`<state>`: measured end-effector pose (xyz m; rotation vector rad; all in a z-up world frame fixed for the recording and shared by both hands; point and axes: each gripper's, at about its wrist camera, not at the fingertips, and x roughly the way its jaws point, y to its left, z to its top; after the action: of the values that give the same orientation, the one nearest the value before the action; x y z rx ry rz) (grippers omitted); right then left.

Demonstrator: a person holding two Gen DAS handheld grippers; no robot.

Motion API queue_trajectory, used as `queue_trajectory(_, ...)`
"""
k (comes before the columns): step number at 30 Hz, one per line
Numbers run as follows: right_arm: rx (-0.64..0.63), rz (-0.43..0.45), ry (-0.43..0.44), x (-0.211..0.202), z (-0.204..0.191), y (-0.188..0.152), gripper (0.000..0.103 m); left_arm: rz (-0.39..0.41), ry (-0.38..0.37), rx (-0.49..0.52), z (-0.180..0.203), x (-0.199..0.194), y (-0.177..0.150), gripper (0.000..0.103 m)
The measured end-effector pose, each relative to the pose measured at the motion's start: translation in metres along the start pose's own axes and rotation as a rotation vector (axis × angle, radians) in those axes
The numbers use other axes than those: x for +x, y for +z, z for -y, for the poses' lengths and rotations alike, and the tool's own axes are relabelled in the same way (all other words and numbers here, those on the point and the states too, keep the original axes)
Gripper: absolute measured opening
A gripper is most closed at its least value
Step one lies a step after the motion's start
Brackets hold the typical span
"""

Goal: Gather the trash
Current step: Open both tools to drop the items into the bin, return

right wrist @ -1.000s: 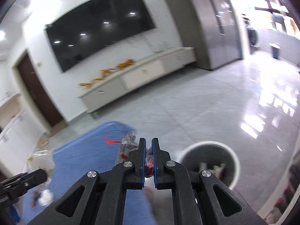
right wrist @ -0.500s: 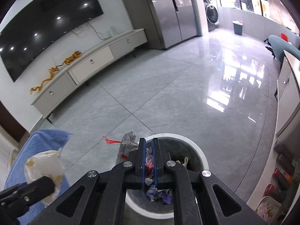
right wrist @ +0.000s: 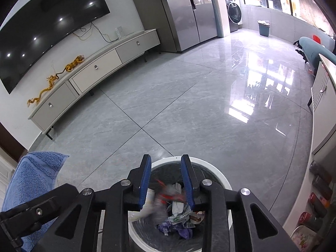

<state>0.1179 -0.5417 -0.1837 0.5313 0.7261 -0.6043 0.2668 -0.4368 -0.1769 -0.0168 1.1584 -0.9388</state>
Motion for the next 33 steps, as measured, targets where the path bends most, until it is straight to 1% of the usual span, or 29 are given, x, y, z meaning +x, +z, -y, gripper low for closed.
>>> queue_trajectory(4,-0.001,0.023,-0.003,-0.011,-0.004,0.002,0.027,0.020,0.016,0.012,0.002,-0.008,0.001,0.055)
queue_trajectory(6,-0.003,0.031,0.003,-0.018,-0.007,0.003,0.027,0.039,0.029,0.010,0.002,-0.019,-0.003,0.055)
queue_trajectory(12,-0.033,0.061,0.051,-0.051,-0.027,0.001,0.027,0.121,0.104,0.027,0.004,-0.069,-0.012,0.056)
queue_trajectory(14,-0.050,0.071,0.073,-0.064,-0.036,0.000,0.028,0.159,0.132,0.025,0.006,-0.090,-0.017,0.058)
queue_trajectory(16,-0.071,0.089,0.099,-0.080,-0.046,-0.002,0.028,0.194,0.154,0.018,0.004,-0.110,-0.023,0.066)
queue_trajectory(18,-0.094,0.106,0.123,-0.095,-0.058,-0.004,0.030,0.245,0.185,0.022,0.003,-0.135,-0.031,0.067)
queue_trajectory(19,-0.102,0.113,0.134,-0.102,-0.063,-0.005,0.034,0.260,0.196,0.024,0.004,-0.143,-0.034,0.067)
queue_trajectory(20,-0.114,0.125,0.148,-0.111,-0.069,-0.006,0.045,0.279,0.209,0.026,0.003,-0.154,-0.039,0.067)
queue_trajectory(21,-0.124,0.135,0.157,-0.119,-0.075,-0.008,0.049,0.304,0.223,0.029,0.002,-0.168,-0.045,0.067)
queue_trajectory(23,-0.158,0.162,0.184,-0.138,-0.088,-0.013,0.051,0.338,0.249,0.029,0.000,-0.187,-0.056,0.069)
queue_trajectory(25,-0.190,0.182,0.216,-0.156,-0.101,-0.018,0.051,0.381,0.276,0.025,-0.003,-0.211,-0.069,0.073)
queue_trajectory(29,-0.242,0.220,0.259,-0.186,-0.121,-0.030,0.053,0.449,0.331,0.020,-0.013,-0.254,-0.092,0.075)
queue_trajectory(33,-0.291,0.263,0.298,-0.215,-0.140,-0.039,0.056,0.527,0.407,0.004,-0.026,-0.300,-0.121,0.077)
